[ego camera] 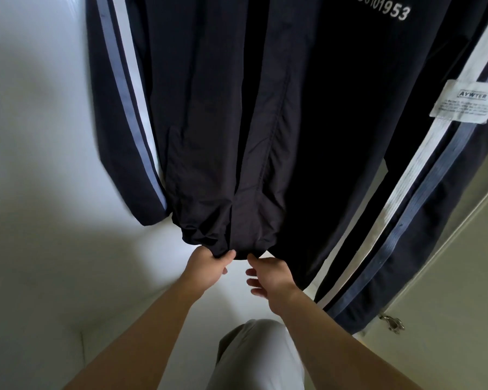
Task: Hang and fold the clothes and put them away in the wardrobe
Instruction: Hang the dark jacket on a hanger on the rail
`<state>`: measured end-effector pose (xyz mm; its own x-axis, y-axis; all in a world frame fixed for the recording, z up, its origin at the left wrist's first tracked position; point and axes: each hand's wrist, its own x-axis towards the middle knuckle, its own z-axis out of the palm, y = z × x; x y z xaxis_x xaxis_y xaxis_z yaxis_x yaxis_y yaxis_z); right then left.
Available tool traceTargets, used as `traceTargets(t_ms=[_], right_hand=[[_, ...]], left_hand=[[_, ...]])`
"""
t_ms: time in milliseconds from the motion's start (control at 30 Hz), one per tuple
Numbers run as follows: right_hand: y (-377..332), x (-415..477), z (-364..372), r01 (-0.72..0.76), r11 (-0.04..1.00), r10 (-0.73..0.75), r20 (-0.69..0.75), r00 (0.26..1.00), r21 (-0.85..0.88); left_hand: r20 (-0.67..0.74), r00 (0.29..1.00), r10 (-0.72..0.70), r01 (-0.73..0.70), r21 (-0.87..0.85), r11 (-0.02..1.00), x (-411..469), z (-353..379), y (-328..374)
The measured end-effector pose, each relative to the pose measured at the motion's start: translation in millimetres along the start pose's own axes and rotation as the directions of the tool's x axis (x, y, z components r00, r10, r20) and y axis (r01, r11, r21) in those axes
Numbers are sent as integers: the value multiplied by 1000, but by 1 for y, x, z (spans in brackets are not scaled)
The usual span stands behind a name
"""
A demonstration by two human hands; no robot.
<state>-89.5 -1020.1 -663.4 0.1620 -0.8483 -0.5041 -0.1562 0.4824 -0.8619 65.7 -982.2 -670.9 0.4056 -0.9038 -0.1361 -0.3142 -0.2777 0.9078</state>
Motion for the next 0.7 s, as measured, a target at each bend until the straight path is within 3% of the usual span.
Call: traceTargets(t_ms=[67, 133, 233, 267, 333, 400, 500, 600, 700], right_hand=[[-9, -3, -1, -10, 995, 4, -66, 998, -95], [-20, -6, -2, 62, 991, -75, -105, 992, -122], [-49, -11, -3, 212, 971, -225, -117, 967, -109], [-62, -14, -4, 264, 959, -276, -119, 954, -104], [-92, -19, -6, 385, 918, -394, -126, 910, -94], [-122, -27, -10, 497, 863, -505, -147, 851, -85], [-169, -43, -20, 628, 767, -641, -206, 740, -133], [-217, -66, -33, 735, 637, -771, -228, 595, -232], [-261, -97, -47, 807, 501, -865, -202, 458, -313]], left_hand=[[71, 997, -36, 28, 112, 993, 3, -8, 8], [152, 979, -134, 75, 343, 937, 4, -22, 21], [239, 911, -337, 75, 707, 704, 4, -43, 49], [242, 894, -378, 62, 768, 637, 4, -49, 60], [226, 903, -365, 48, 792, 608, 7, -61, 86], [178, 955, -237, 12, 776, 631, 13, -72, 118], [44, 996, 74, -82, 748, 659, 20, -88, 170], [-81, 938, 338, -183, 711, 679, 22, -100, 219], [-225, 809, 543, -267, 683, 680, 21, -114, 267]])
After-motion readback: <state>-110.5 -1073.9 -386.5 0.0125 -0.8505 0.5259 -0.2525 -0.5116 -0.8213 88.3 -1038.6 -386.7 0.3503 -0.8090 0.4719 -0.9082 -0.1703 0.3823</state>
